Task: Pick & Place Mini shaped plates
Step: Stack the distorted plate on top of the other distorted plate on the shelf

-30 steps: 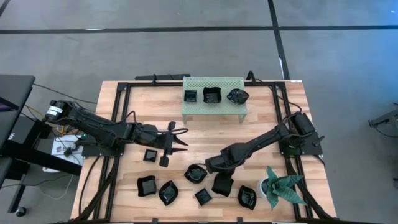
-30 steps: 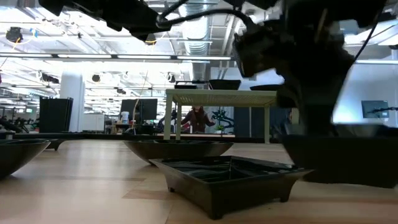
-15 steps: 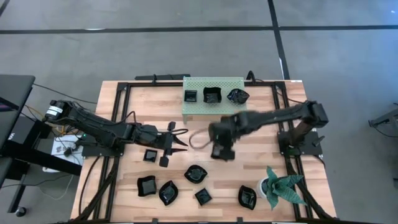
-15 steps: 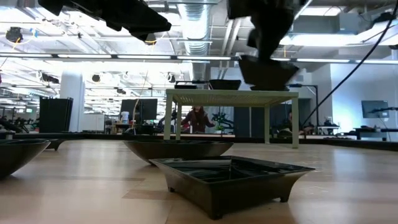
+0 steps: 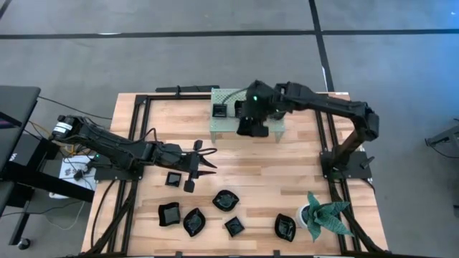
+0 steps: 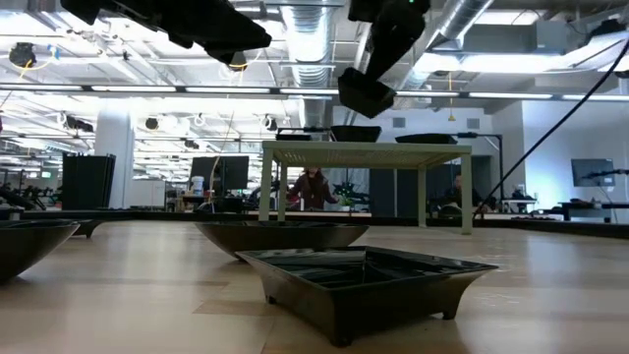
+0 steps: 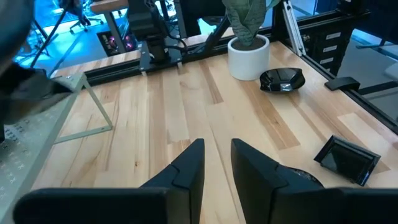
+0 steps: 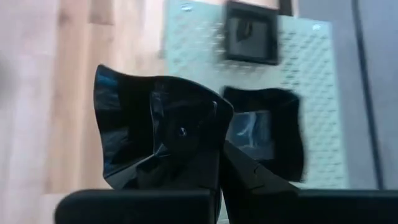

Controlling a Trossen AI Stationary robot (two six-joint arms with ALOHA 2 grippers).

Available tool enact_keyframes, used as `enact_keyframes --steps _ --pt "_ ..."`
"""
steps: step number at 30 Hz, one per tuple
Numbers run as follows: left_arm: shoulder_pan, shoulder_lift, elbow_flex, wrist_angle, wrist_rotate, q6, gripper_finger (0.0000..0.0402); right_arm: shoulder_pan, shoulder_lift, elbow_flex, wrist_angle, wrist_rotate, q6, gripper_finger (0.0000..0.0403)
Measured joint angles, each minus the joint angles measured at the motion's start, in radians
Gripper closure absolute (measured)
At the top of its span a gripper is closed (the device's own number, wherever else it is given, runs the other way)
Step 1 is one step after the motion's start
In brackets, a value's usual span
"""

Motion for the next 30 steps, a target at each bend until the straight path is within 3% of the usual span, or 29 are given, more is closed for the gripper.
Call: enact_keyframes --steps 8,19,30 --pt "0.0 0.0 0.0 0.015 0.0 -0.004 0.0321 -0.066 0.151 0.215 -0.116 0.019 -0.155 0.0401" --pt "0.0 0.0 0.0 0.02 0.001 -0.079 0.0321 -0.076 0.314 0.554 -0.329 0.043 -0.23 0.0401" --pt "0.0 0.0 0.0 0.025 0.0 -0.079 0.0321 -0.121 0.369 0.579 -0.386 0.042 -0.305 0.0401"
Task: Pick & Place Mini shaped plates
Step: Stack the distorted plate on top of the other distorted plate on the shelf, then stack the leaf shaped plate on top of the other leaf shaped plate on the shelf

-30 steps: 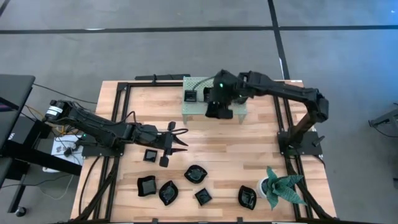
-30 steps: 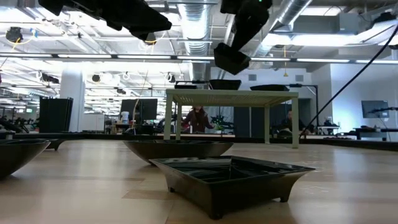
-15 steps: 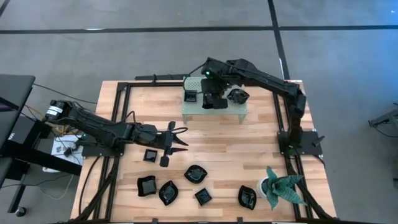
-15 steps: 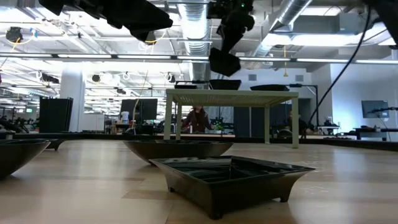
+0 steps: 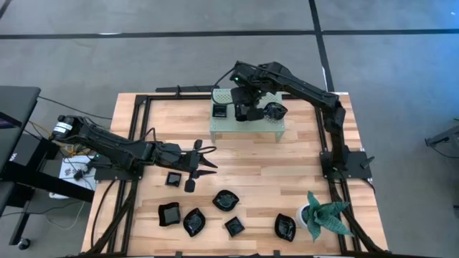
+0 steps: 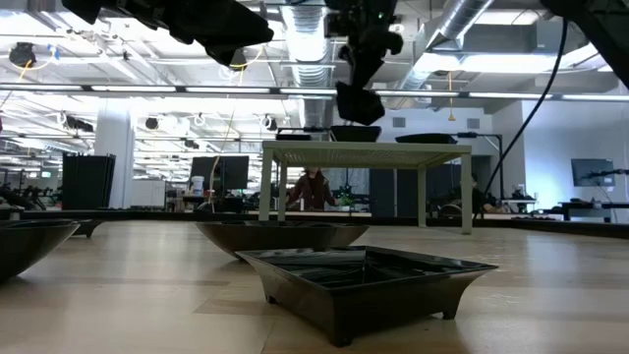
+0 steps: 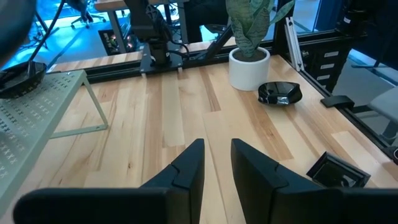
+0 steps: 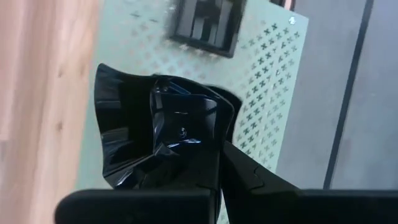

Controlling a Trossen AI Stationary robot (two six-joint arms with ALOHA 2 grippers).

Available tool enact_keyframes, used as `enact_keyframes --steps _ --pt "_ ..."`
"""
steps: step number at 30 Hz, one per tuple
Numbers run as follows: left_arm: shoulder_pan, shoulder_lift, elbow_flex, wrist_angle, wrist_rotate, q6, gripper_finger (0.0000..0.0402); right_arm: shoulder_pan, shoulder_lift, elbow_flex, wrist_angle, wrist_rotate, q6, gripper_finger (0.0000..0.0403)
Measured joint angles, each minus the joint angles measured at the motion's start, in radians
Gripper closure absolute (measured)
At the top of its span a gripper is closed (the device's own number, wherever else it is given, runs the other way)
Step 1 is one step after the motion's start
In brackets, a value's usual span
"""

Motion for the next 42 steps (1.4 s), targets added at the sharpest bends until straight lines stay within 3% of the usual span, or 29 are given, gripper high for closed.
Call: enact_keyframes --steps 10,23,28,42 --pt "0.0 0.0 0.0 0.005 0.0 0.0 0.0321 -0.007 0.017 -0.001 0.028 0.001 -0.002 0.0394" --pt "0.0 0.0 0.0 0.004 0.0 0.0 0.0321 -0.006 0.014 -0.001 0.042 0.002 0.027 0.0333" --pt "0.0 0.0 0.0 0.004 0.0 0.0 0.0321 0.004 0.014 -0.001 0.042 0.078 0.031 0.0325" --pt "0.0 0.0 0.0 0.004 0.0 0.0 0.0321 0.207 0.013 -0.001 -0.122 0.096 0.435 0.0328"
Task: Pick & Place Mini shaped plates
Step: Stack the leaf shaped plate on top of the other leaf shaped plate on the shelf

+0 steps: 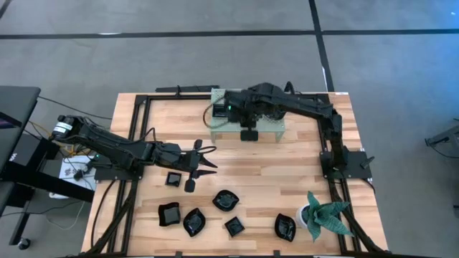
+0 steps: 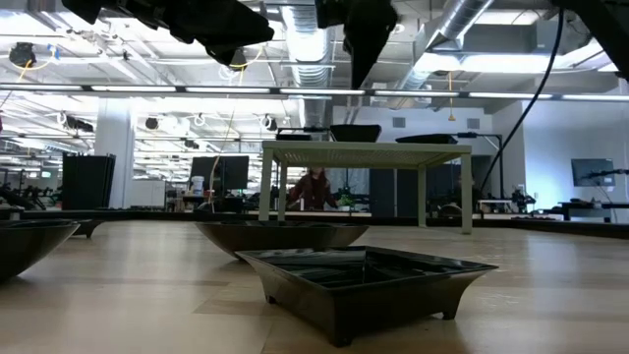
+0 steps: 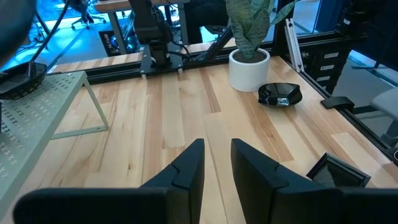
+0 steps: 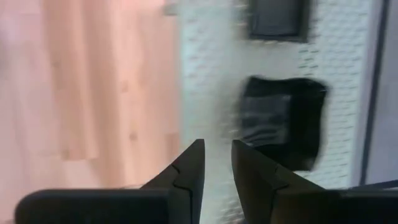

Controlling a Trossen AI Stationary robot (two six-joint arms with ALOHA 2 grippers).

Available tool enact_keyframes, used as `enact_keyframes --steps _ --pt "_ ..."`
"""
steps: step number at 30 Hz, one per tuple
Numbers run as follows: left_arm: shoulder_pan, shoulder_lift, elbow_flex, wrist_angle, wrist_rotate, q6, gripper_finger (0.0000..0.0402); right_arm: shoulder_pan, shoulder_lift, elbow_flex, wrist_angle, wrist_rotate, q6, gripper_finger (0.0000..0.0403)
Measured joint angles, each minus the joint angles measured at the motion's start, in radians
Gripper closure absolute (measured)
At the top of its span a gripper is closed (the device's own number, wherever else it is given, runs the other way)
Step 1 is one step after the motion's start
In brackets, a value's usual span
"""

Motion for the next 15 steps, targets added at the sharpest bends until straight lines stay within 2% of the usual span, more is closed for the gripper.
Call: enact_keyframes --steps 5,12,15 --pt "0.0 0.0 0.0 0.0 0.0 0.0 0.0321 0.103 0.0 0.0 -0.052 -0.012 0.116 0.0328" --pt "0.0 0.0 0.0 0.0 0.003 0.0 0.0321 0.21 -0.007 0.0 -0.053 -0.152 0.154 0.0328" --pt "0.0 0.0 0.0 0.0 0.002 0.0 0.0321 0.239 -0.007 0.0 -0.053 -0.174 0.19 0.0328"
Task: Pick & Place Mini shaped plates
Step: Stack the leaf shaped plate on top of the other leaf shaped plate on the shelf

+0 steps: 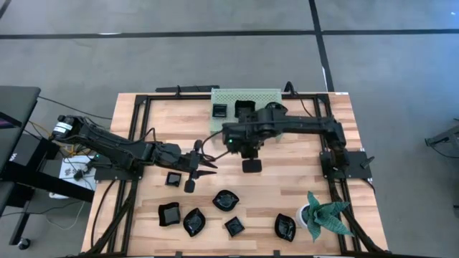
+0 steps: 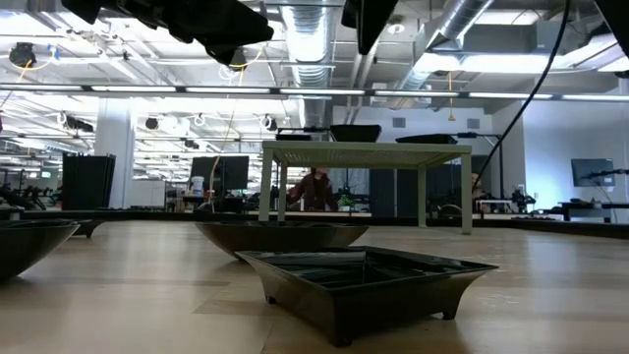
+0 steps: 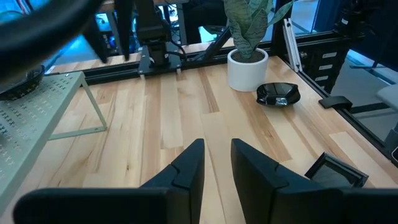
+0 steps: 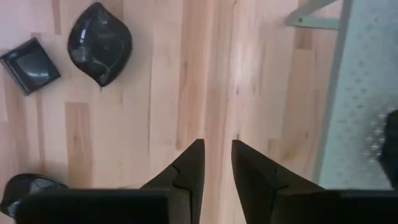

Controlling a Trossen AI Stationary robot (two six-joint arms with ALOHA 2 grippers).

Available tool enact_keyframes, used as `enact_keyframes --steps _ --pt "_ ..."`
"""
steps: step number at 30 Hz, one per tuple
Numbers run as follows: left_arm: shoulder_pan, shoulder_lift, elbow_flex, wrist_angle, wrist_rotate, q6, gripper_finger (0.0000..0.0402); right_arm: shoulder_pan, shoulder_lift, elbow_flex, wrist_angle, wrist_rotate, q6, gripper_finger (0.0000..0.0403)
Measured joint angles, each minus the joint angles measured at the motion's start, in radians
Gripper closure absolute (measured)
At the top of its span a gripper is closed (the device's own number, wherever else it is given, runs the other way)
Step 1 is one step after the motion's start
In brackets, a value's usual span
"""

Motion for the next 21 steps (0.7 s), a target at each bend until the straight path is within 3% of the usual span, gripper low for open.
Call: enact_keyframes --steps 6,12,16,21 --pt "0.0 0.0 -0.001 -0.002 0.0 0.0 0.0321 0.053 -0.014 -0.111 0.016 0.0 0.078 0.0328" --pt "0.0 0.001 -0.001 -0.003 -0.003 0.0 0.0321 0.128 -0.164 -0.394 0.114 0.004 0.18 0.0328" --pt "0.0 0.001 -0.001 0.001 -0.004 0.0 0.0321 0.203 -0.36 -0.635 0.33 0.08 0.244 0.0328" --pt "0.006 0.001 -0.001 0.014 -0.004 0.0 0.0321 0.25 -0.553 -0.988 0.824 0.138 0.247 0.0328"
